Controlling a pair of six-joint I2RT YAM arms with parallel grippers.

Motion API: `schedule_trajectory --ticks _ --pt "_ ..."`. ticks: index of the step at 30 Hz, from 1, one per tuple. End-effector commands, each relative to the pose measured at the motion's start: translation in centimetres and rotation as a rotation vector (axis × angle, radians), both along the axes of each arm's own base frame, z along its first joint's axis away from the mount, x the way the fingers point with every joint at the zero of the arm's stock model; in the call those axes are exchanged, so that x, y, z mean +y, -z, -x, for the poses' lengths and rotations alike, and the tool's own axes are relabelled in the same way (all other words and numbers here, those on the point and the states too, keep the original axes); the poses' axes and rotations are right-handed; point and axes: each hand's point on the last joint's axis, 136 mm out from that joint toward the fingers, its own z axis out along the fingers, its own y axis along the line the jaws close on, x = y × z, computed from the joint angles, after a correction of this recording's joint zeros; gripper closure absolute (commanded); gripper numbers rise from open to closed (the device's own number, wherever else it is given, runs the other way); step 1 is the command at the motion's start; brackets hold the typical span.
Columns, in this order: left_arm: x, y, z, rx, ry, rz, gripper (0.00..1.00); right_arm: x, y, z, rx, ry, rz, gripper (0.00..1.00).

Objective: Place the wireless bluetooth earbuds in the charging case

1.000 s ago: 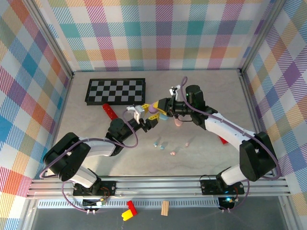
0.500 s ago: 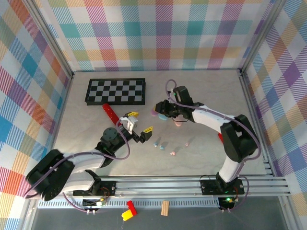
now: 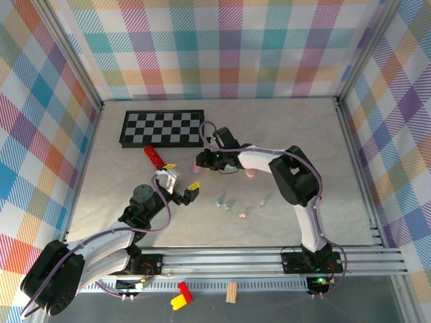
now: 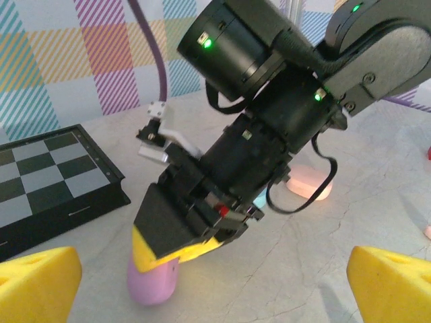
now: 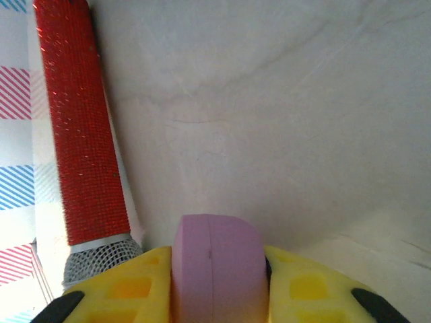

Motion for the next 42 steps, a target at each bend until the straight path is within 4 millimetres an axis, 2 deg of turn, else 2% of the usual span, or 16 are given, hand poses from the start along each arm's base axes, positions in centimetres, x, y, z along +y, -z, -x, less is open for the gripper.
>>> schedule_trajectory --ticks 1,8,13,16,19,22,25,30,36,42 --pt "0.4 -0.1 -0.1 0.020 -0.012 0.023 0.00 0.7 -0.6 0.1 -0.017 -0.036 -0.004 0.66" --pt "0.8 -0.3 -0.7 0.044 -0.033 0.044 0.00 -1.9 -4.1 0.0 -0.173 -0.061 0.112 0.43" --pt "0.9 -0.6 -1.0 0.063 -0.027 0.083 0.00 -5.9 -6.9 -0.7 -0.323 -0.056 0.196 0.40" --pt "1.1 -0.9 -1.2 0.070 -0.031 0.107 0.00 -8.6 -8.0 -1.1 -0.390 -0.089 0.241 0.34" --pt "1.2 -1.1 -1.5 0.078 -0.035 0.127 0.00 -10.3 -8.6 -0.4 -0.448 -0.235 0.266 0.25" --pt "1.3 -1.1 -1.7 0.084 -0.033 0.131 0.00 -12.2 -7.6 0.2 -0.516 -0.416 0.414 0.19" --pt "1.3 -1.1 -1.9 0.088 -0.027 0.133 0.00 -13.4 -6.3 0.6 -0.557 -0.570 0.522 0.17" --pt "1.2 -1.0 -2.1 0.095 -0.024 0.136 0.00 -14.9 -4.0 -0.7 -0.564 -0.677 0.670 0.17" --pt "1.2 -0.9 -2.3 0.097 -0.025 0.132 0.00 -14.7 -1.8 -1.6 -0.572 -0.741 0.702 0.18" --pt "1.3 -0.6 -2.3 0.101 -0.026 0.124 0.00 -14.4 -0.1 -2.0 -0.559 -0.785 0.699 0.27"
